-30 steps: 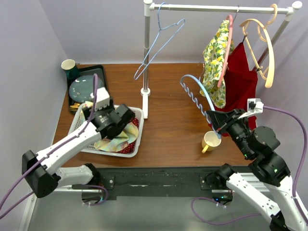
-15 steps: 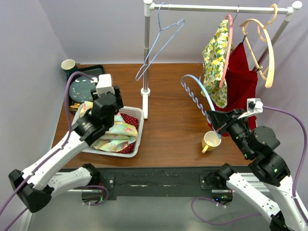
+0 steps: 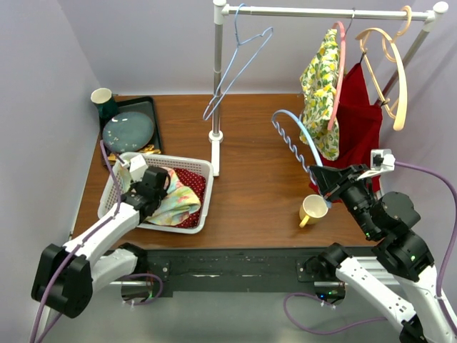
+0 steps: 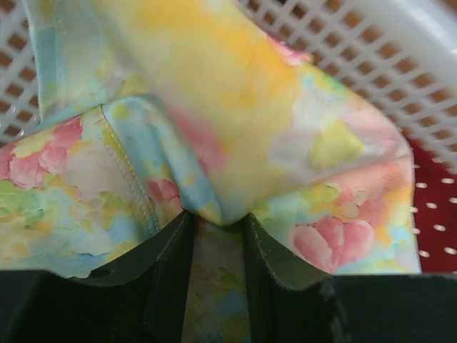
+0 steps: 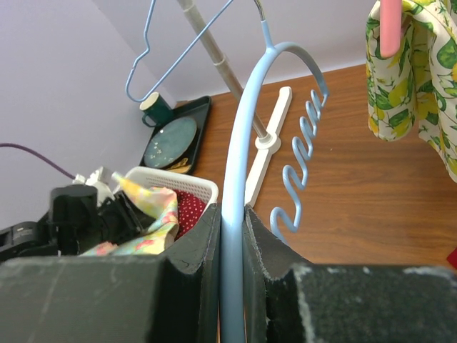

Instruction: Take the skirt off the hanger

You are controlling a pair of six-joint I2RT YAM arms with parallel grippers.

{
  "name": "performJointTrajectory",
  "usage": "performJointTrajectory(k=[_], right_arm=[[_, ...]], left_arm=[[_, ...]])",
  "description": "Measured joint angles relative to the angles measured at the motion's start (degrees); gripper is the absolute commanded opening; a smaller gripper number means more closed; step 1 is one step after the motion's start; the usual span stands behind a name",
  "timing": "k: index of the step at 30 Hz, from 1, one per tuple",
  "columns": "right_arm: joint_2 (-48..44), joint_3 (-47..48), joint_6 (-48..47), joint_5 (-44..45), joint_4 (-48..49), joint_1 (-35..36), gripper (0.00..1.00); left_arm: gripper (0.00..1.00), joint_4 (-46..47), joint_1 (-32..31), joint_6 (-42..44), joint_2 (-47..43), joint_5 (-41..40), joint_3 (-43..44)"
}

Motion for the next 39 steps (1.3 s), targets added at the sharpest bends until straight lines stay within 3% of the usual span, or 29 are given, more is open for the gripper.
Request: performJointTrajectory(k=[2, 7, 13, 17, 20, 24, 27, 32, 36, 39], right_arm=[[0.0, 0.0, 0.0, 0.0, -0.1, 0.0, 0.0], [0.1, 0.0, 0.0, 0.0, -0.2, 0.0, 0.0], [0.1, 0.1, 0.0, 0.0, -0.3, 0.0, 0.0], [0.1, 0.2, 0.0, -0.2, -0.3, 0.0, 0.0], [0.1, 0.2, 0.0, -0.2, -0.3, 0.0, 0.0], [0.1, 0.5, 0.0, -0.2, -0.6, 0.0, 0.0], [0.0, 0.7, 0.0, 0.0, -0.7, 0.0, 0.0], [0.0, 0.7, 0.0, 0.0, -0.8, 0.0, 0.0], [0.1, 0.7, 0.0, 0.0, -0.9, 0.0, 0.0], [0.4, 1.0, 0.0, 0.0, -1.0, 0.0, 0.0]], left_arm=[[0.39, -1.1, 0.1, -3.2, 1.9, -0.7, -0.2], [0.61, -5.4, 0.1, -8.5, 2.3, -4.4, 5.2], [0.57, -15.2, 0.2, -11.9, -0.5, -9.7, 24.9], [0.49, -28.6, 0.2, -20.1, 0.2, -10.7, 37.1], [0.45, -38.9, 0.2, -25.2, 1.5, -9.4, 41.0], [0.39, -47.0, 0.3, -28.8, 1.2, -4.4, 39.1], [0.34, -47.7, 0.4, -29.9, -1.4, 1.3, 33.8], [0.22, -41.7, 0.4, -32.3, -1.2, 9.3, 21.6], [0.21, -30.7, 0.4, -31.9, 6.6, 14.4, 11.1], [0.21, -26.5, 0.4, -31.7, 12.2, 15.4, 9.2]])
